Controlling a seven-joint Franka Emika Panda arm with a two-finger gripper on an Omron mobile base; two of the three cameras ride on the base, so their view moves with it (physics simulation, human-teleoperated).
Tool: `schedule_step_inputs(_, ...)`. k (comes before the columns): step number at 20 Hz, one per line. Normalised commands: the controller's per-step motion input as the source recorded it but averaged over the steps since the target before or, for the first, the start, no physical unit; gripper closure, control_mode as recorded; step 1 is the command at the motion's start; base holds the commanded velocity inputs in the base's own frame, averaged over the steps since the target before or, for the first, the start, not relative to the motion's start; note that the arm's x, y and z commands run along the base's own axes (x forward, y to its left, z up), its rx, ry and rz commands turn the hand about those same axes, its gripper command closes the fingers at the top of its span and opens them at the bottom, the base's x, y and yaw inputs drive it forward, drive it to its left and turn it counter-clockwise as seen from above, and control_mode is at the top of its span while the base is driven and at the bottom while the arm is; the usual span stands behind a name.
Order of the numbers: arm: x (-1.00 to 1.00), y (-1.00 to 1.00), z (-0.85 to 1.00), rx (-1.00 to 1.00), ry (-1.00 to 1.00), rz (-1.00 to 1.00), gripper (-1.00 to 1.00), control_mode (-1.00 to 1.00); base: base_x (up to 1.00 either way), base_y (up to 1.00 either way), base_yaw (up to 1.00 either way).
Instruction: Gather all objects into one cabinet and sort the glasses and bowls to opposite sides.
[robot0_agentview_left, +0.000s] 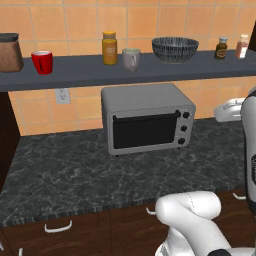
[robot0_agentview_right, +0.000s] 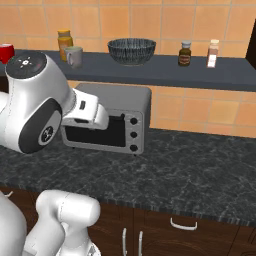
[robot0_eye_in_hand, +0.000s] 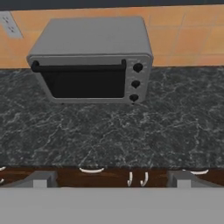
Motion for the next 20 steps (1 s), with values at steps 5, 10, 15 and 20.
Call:
schedule_step_inputs(5, 0.0, -0.1, -0.04, 0.0, 0.0, 0.0, -1.0, -1.0, 0.0, 0.0, 0.0)
schedule_step_inputs(10, 0.0, 0.0, 0.0, 0.0, 0.0, 0.0, -1.0, 1.0, -0.52, -0.16, 0.05)
schedule_step_inputs(15, 0.0, 0.0, 0.0, 0.0, 0.0, 0.0, -1.0, 1.0, -0.12, -0.4, -0.24)
schedule_step_inputs(20, 0.0, 0.0, 0.0, 0.0, 0.0, 0.0, -1.0, 1.0, 0.23, -0.5, -0.87)
